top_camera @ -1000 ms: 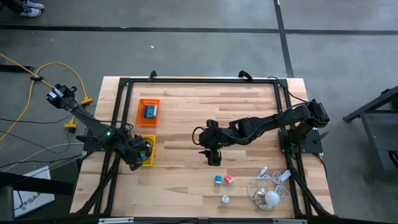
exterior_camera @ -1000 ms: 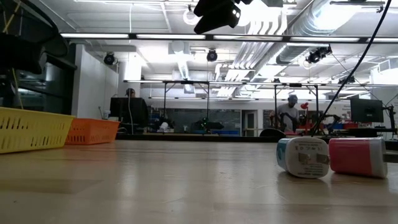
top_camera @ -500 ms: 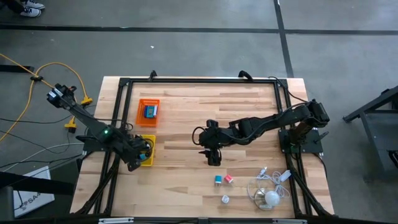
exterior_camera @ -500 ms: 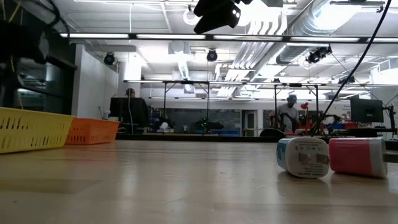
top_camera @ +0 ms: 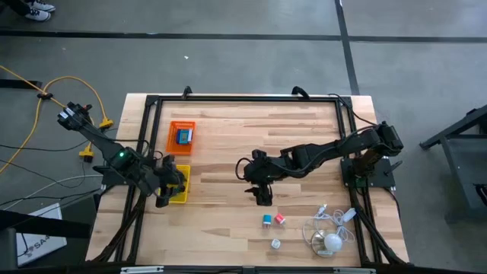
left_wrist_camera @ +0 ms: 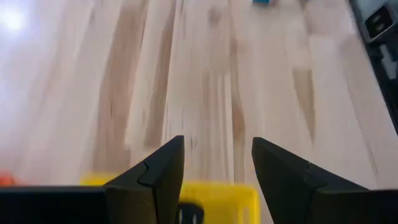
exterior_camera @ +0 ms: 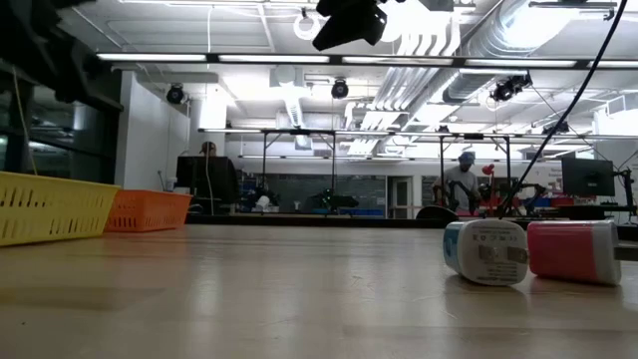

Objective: Pick & Place Office items
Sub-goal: Put the pink charger adapter into the yellow basket

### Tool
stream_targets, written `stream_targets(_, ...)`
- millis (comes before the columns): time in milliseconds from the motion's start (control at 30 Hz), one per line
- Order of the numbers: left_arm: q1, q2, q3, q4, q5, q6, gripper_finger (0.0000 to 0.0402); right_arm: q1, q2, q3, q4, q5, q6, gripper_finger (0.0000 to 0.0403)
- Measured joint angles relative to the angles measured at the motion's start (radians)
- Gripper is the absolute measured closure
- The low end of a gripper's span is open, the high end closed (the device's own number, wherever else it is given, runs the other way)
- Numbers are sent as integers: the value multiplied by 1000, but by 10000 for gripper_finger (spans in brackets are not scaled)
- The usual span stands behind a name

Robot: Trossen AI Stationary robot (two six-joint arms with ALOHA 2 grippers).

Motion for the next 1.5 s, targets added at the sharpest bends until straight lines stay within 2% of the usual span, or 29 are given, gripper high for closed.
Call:
stream_targets(267,0,0,0,172,-141,296,218,0,0,0,-109,3,68,168)
stream_targets(433,0,0,0,201,-195,375,218,4,0,0,-229,3,175,168)
stream_targets(633,0,0,0,202,-199,378,218,20,0,0,-369,18,300,168)
stream_targets(900,0,1,0,204,-199,306,218,79,0,0,-441,71,557,168)
stream_targets(1100,0,1,0,205,-198,280,218,163,0,0,-450,98,737,168)
stream_targets(1500,0,1,0,206,-198,278,218,329,3,0,-451,243,1051,168)
